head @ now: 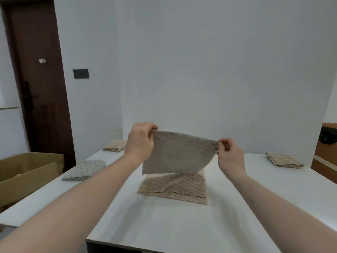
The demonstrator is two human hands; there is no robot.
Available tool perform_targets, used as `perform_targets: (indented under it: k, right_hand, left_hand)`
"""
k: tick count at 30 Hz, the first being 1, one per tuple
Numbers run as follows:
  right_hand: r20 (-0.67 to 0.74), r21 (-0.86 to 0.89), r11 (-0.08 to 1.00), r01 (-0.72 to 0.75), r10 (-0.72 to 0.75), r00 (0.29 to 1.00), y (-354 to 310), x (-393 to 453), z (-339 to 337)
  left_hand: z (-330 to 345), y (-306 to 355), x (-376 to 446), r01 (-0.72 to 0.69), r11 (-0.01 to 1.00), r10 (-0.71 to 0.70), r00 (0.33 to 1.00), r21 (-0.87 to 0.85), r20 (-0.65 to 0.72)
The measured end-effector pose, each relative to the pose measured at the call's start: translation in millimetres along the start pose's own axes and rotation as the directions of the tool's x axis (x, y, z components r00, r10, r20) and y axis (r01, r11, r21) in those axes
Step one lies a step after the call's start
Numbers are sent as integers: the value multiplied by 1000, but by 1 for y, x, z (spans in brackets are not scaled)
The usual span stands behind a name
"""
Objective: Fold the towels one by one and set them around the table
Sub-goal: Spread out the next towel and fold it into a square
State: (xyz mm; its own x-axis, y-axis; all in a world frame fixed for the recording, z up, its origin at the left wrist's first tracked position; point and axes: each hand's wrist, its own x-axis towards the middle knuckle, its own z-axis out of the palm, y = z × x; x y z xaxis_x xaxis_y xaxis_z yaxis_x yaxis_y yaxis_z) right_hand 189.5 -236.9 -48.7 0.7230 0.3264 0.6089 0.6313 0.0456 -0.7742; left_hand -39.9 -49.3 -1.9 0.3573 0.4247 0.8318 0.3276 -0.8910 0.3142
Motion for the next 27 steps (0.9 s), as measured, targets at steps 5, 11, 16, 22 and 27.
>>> perform_targets:
  k: [5,11,16,22,27]
  right_hand:
    - [-56,14,979,202,-201,978,-70,8,-41]
    - [-64,-16,946,323,-324,944,-110,-20,-78]
    - [-2,-117,959,258,-260,966,-100,-34,-88]
    - [104,-304,941,146,-119,987,-57,-38,-78]
    - [162,-360,930,74,-16,987,-12,-39,-62]
  left_hand:
    - [-65,42,29,-96,995,92,986,-25,-137]
    - [-119,70,15,-101,994,96,990,-43,-106]
    - [-123,68,-3,9,998,-13,997,55,76]
    - [-85,46,-30,112,978,-169,916,174,363]
    - [-40,25,-50,194,951,-283,864,241,417]
